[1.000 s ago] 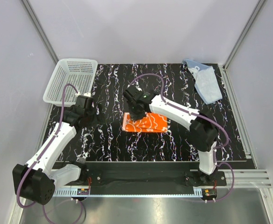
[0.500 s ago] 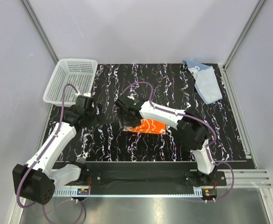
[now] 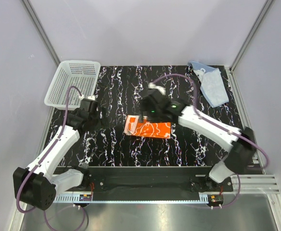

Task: Roll the towels
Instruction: Fold the towel

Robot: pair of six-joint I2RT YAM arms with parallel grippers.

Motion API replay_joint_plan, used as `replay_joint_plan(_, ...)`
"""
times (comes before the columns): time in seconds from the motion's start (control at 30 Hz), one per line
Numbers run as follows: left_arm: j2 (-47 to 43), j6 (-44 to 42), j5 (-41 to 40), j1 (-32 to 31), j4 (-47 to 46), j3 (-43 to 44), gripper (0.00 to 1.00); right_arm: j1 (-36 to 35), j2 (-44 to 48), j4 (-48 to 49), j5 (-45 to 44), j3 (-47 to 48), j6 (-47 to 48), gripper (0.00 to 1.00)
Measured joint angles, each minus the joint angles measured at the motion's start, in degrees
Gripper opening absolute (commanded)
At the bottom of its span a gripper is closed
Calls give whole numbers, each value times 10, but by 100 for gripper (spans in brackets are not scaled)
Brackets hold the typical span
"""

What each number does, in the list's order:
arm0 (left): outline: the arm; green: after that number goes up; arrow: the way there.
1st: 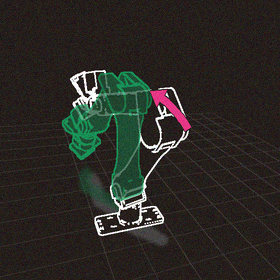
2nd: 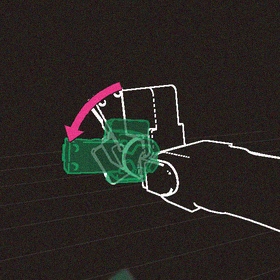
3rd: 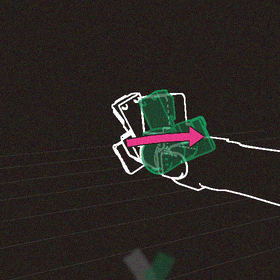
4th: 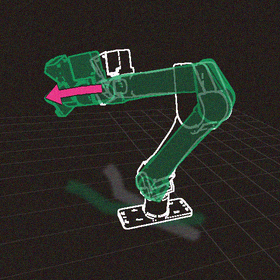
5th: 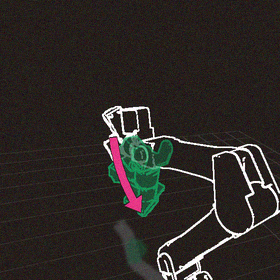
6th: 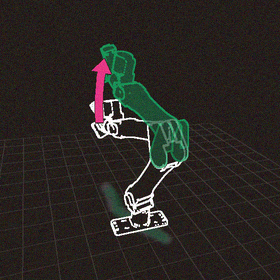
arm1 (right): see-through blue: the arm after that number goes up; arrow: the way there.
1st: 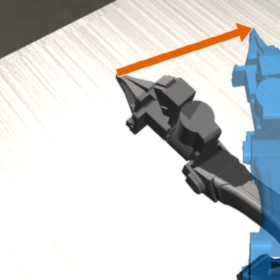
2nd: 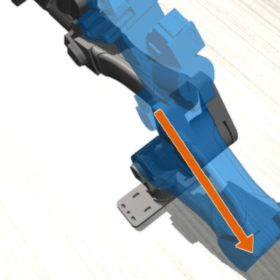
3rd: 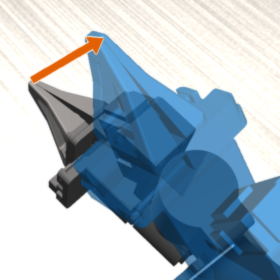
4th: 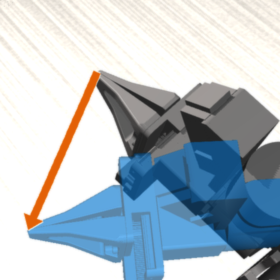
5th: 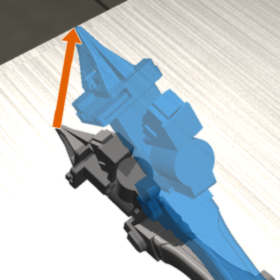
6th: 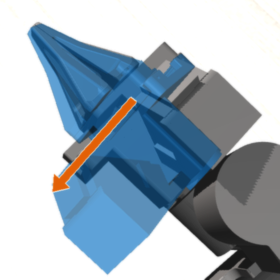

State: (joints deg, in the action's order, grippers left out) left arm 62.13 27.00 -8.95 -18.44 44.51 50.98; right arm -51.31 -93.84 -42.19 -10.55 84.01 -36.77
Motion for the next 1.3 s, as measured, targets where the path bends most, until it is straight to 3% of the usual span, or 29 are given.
replay_joint_plan(0.17,23,0,-2,-8,0,0,92,128,151,22,2,-184,-38,76)
replay_joint_plan(0.37,81,21,2,-37,0,16,91,184,150,32,49,-318,-57,73)
replay_joint_plan(0.67,221,47,14,-104,-38,99,89,222,56,130,119,-339,-57,65)
replay_joint_plan(0.93,329,59,25,-114,-56,137,87,229,10,176,146,-338,-49,31)
replay_joint_plan(1.13,335,60,23,-126,-59,160,82,229,21,176,147,-353,-42,31)
replay_joint_plan(1.3,337,47,22,-139,-85,182,67,229,52,167,147,-382,-34,31)
